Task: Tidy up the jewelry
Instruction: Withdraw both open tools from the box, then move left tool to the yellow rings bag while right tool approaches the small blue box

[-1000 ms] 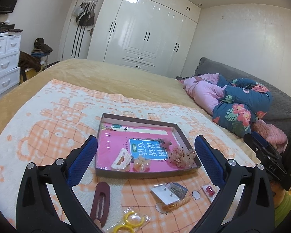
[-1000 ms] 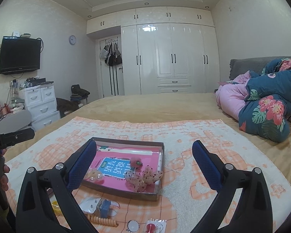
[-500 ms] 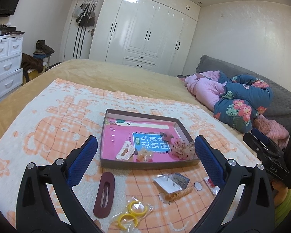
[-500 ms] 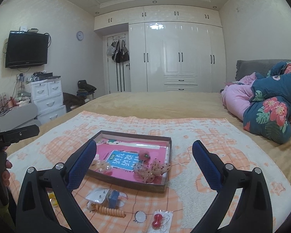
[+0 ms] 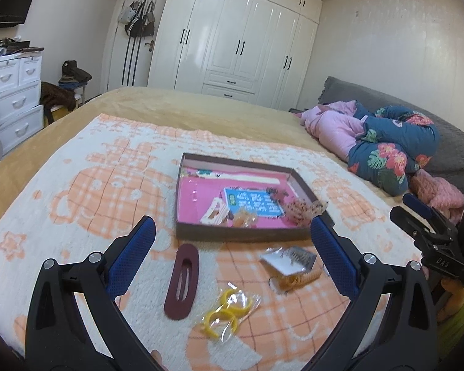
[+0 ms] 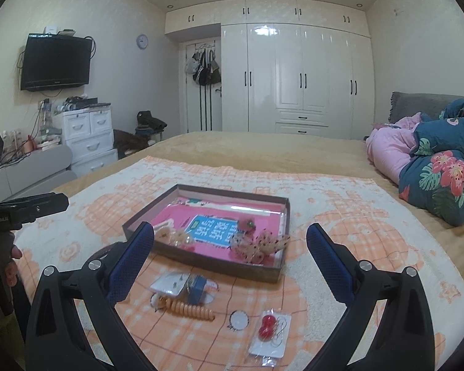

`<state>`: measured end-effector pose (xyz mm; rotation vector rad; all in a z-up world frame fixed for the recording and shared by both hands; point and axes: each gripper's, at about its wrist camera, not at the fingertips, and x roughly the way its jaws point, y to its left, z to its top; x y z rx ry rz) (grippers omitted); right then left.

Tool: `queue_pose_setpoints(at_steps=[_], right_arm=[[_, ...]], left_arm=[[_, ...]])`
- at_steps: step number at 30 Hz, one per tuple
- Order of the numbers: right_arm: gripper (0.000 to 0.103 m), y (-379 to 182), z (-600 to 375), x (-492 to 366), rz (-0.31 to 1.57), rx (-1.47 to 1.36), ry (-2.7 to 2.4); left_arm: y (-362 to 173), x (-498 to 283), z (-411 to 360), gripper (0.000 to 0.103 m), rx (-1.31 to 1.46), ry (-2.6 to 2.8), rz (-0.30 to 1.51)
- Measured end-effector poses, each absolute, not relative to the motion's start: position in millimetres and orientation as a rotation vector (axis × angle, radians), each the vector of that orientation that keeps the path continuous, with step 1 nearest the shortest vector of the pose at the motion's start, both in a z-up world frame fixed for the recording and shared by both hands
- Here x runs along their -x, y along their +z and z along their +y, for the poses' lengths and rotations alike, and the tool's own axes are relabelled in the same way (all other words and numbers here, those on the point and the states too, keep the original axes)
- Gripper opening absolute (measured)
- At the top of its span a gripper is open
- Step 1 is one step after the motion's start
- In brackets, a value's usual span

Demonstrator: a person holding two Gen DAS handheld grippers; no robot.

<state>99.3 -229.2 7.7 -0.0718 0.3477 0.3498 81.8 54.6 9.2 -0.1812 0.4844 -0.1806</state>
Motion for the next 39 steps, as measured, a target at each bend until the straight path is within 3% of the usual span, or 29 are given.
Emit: queue_pose_setpoints(at_steps=[27,39], right_arm=[[0.096,-32.6,-214.5,-101.2,0.498,0.110,0.428],[0.096,-44.7,-216.2,-110.0,0.561,0.103,0.435]], left_arm=[[-53.4,-75.3,20.1,0.092,0.037,-0.307,0.672],[-76.7,-93.2,5.3,0.090,-0.175,-0.307,0.722]])
